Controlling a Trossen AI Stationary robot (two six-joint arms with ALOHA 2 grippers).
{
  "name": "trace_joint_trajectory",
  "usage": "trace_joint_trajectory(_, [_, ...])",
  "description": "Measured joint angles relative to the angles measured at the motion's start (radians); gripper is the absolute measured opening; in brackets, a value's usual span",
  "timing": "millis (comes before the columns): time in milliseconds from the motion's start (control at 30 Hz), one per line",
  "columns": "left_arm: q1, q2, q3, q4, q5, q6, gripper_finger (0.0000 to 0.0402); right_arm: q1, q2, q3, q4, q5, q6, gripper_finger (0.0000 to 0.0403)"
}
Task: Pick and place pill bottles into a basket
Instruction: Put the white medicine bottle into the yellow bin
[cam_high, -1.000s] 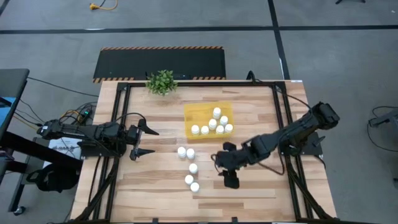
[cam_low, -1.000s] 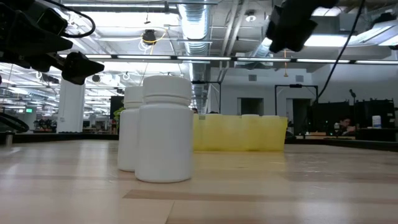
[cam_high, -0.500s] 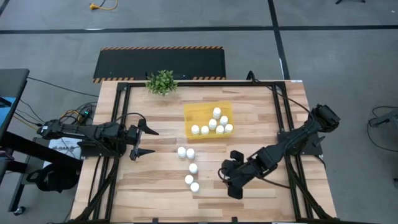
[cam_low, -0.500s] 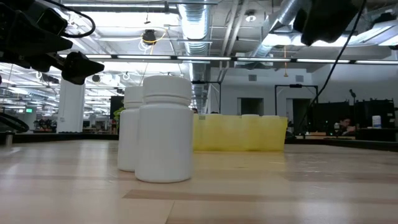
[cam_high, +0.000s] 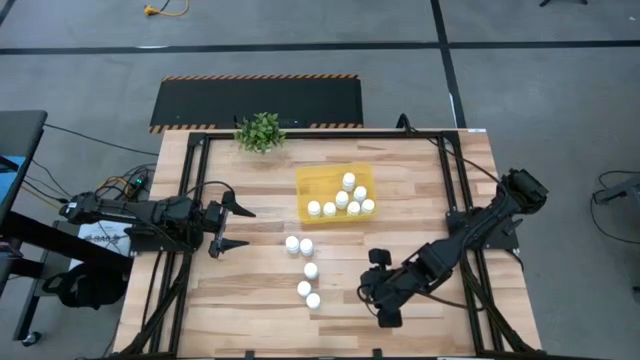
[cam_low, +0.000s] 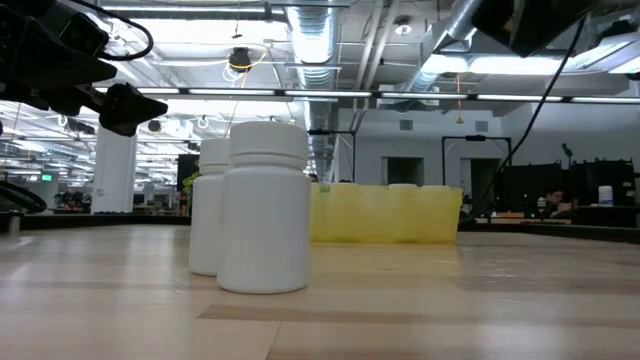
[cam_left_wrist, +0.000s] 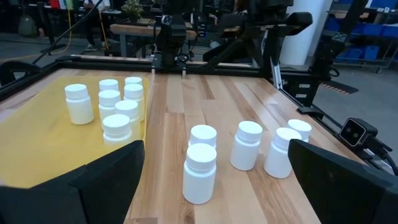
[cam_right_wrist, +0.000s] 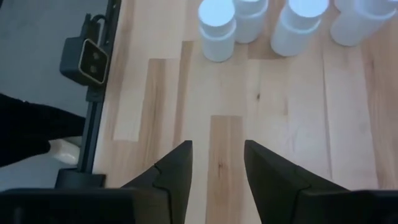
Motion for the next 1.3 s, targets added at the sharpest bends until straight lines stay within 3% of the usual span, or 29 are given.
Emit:
trace_joint_trajectory(700, [0.0,0.0,0.0,0.0,0.0,0.007,0.0386,-0.105,-0.001,0.0,-0.094,0.039,-0.038,0.0121])
trace_joint_trajectory(800, [0.0,0.0,0.0,0.0,0.0,0.0,0.0386,-0.108,-0.006,0.0,-0.154,0.097,0.009,0.0119])
trace_joint_trajectory(933, [0.0,0.0,0.0,0.0,0.0,0.008,0.0386,-0.075,-0.059,-0.002,-0.2,0.26,0.032,0.0118])
trace_joint_trajectory(1067, [0.0,0.0,0.0,0.0,0.0,0.0,0.0386,-0.038,-0.171,-0.083,-0.088,0.374,0.008,0.0118])
trace_joint_trajectory(1300, [0.0,0.0,0.0,0.0,0.0,0.001,0.0386,-0.02,-0.416,-0.382,0.171,0.375,0.002,0.0118])
